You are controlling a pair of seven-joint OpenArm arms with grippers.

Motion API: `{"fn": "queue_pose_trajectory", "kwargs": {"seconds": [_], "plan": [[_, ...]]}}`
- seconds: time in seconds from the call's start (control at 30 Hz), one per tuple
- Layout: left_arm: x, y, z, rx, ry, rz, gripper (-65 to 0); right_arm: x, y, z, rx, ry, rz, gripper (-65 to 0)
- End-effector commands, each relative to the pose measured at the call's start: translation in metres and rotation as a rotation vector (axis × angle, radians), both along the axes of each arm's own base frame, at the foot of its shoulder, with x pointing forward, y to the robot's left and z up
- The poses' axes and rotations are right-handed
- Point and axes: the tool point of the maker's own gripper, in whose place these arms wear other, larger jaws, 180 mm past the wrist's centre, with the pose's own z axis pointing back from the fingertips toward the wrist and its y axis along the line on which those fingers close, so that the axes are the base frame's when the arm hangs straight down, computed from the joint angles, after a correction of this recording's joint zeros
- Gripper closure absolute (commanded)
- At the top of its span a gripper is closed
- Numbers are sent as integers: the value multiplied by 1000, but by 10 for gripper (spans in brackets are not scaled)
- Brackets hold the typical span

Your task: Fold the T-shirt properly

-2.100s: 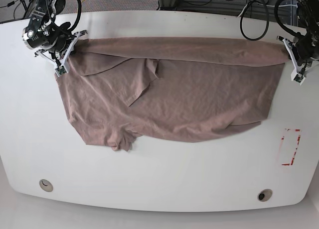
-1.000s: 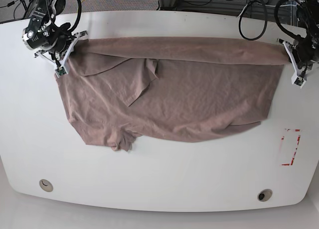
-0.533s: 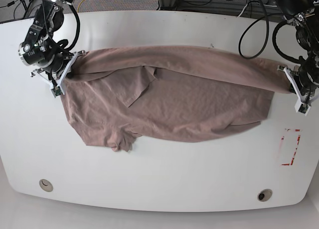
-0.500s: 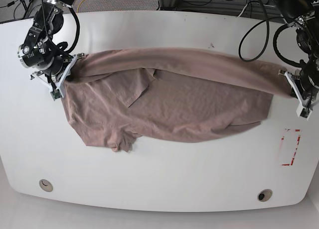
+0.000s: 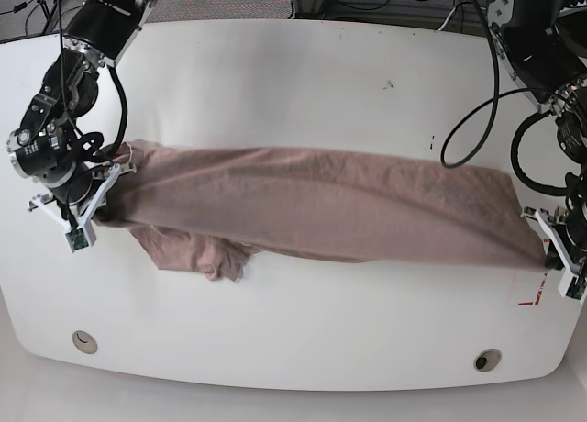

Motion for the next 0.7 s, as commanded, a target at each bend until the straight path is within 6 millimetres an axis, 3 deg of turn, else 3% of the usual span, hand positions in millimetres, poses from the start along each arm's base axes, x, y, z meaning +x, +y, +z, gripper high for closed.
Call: {"fn": "queue_pose_trajectory", "kwargs": {"seconds": [0.0, 0.1, 0.4, 0.67], "plan": [[18, 1, 39, 9, -106, -11, 0, 21, -10, 41, -39, -111, -1, -32], [29, 0, 58, -3, -150, -11, 0, 32, -16, 64, -59, -164, -3, -32], [56, 5, 139, -88, -336, 22, 0, 69, -31, 132, -147, -276, 22, -32], [69, 14, 208, -127, -464, 43, 0, 94, -38, 197, -229, -367, 45, -32]]}}
